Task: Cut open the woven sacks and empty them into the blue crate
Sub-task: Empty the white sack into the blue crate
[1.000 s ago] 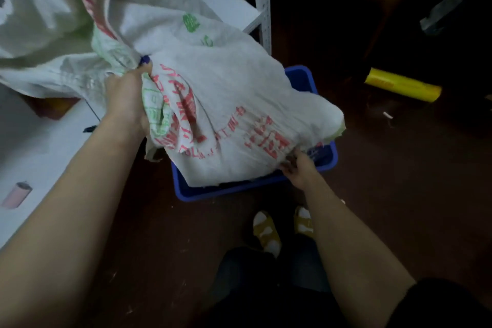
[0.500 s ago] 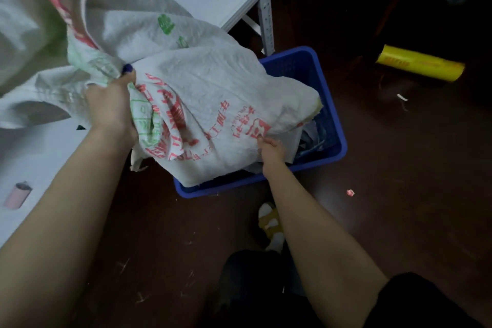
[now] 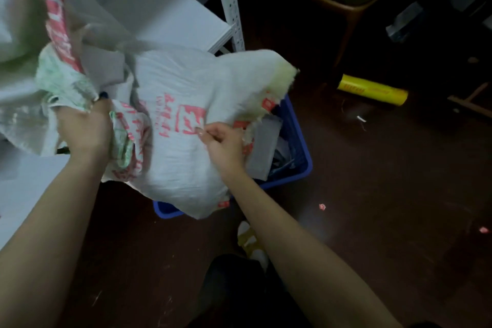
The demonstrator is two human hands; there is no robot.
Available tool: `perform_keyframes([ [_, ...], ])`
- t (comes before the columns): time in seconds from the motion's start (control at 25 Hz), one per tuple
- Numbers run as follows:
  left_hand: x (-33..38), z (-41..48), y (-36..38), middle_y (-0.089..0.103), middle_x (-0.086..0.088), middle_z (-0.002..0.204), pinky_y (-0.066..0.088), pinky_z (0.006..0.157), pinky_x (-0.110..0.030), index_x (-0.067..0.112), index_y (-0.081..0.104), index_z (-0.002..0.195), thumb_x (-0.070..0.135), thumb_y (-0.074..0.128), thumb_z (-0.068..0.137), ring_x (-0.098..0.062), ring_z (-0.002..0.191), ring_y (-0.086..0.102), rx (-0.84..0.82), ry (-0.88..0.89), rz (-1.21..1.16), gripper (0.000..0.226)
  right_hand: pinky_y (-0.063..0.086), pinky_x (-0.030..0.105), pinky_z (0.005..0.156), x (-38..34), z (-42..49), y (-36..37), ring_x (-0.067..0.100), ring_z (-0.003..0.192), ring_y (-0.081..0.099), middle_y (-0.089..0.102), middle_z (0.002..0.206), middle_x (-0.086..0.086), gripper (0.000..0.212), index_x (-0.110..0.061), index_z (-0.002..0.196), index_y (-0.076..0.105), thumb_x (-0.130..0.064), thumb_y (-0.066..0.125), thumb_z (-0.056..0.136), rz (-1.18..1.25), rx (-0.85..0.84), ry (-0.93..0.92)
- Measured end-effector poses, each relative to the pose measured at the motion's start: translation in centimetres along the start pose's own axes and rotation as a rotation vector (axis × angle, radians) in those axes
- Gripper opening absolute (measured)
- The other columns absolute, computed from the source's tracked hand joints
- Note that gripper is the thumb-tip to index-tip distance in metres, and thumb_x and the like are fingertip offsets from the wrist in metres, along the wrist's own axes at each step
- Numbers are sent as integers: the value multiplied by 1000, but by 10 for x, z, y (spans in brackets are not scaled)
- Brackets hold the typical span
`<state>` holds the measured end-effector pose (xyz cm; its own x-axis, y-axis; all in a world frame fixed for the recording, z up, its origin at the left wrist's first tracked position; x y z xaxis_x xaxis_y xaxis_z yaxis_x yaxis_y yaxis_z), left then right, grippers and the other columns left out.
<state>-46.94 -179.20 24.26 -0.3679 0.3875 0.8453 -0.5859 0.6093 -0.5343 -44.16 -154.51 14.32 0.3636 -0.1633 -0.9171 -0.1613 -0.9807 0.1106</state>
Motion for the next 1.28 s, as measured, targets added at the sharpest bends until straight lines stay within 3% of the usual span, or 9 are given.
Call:
perform_keyframes([
  [0.16, 0, -13, 9, 59, -3, 129, 40, 106, -30, 9, 52, 129, 33, 63, 77, -15, 119, 54, -79, 41, 157, 58, 50, 34, 77, -46, -6, 23, 16, 76, 59, 71, 85, 23, 13, 10, 87, 71, 0, 73, 78, 79, -48, -94],
  [0.32, -22, -28, 2, 59, -6, 128, 41, 106, -33, 8, 54, 127, 30, 62, 75, -18, 118, 55, -51, -39, 107, 57, 53, 46, 86, -52, -19, 49, 20, 81, 67, 73, 88, 16, 15, 1, 89, 74, -7, 75, 76, 9, -122, -136],
  [0.52, -73, -57, 2, 62, -14, 120, 48, 97, -41, 2, 59, 120, 28, 64, 77, -27, 110, 60, -39, -315, 57, 51, 46, 53, 91, -30, -30, 60, 24, 89, 69, 75, 86, 5, 13, -11, 87, 76, -17, 76, 76, -141, -186, -109],
  [0.88, -129, -86, -1, 61, -17, 105, 49, 84, -42, -2, 56, 115, 25, 60, 82, -29, 94, 60, -91, -560, 88, 43, 46, 49, 92, 7, -45, 71, 21, 91, 67, 75, 90, 2, 13, -14, 89, 76, -20, 74, 78, -326, -326, -70],
  [0.96, -125, -87, 1, 57, -11, 90, 46, 68, -35, 7, 59, 98, 37, 58, 84, -22, 74, 56, -162, -585, 57, 33, 45, 49, 94, 12, -48, 78, 19, 93, 67, 75, 91, 0, 14, -15, 90, 76, -22, 74, 78, -348, -353, -63],
  [1.04, -124, -83, 6, 51, -7, 76, 34, 56, -30, 17, 56, 73, 65, 59, 74, -15, 60, 44, -316, -600, 20, 48, 43, 48, 96, 16, -47, 85, 18, 95, 67, 75, 93, 0, 15, -15, 92, 76, -22, 74, 78, -364, -378, -38],
  [1.12, -129, -82, 11, 51, -8, 73, 35, 60, -28, 16, 58, 73, 83, 57, 62, -15, 65, 45, -454, -559, -19, 68, 44, 47, 96, 17, -46, 89, 18, 95, 66, 74, 95, 0, 15, -14, 93, 76, -20, 73, 80, -371, -401, -32],
  [1.2, -122, -89, 14, 58, -7, 78, 41, 66, -23, 14, 66, 86, 82, 53, 65, -9, 70, 54, -528, -511, -89, 73, 47, 43, 92, 16, -44, 94, 21, 94, 66, 74, 95, 4, 12, -11, 93, 74, -15, 69, 82, -401, -449, -49],
  [1.28, -115, -96, 18, 45, 6, 49, 32, 44, -16, 18, 66, 62, 73, 55, 71, -1, 43, 40, -529, -493, -51, 56, 51, 42, 84, 20, -40, 97, 27, 91, 65, 72, 91, 10, 11, -5, 90, 71, -8, 62, 85, -445, -498, -58],
])
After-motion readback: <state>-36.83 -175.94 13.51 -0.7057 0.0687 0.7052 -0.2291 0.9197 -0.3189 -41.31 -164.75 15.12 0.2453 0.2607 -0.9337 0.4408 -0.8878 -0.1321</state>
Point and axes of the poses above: each hand's wrist, its own z-axis towards the middle knuckle, its own y-axis out of the palm, x = y × z, the point moved 7 cm from there along z, towards the middle knuckle
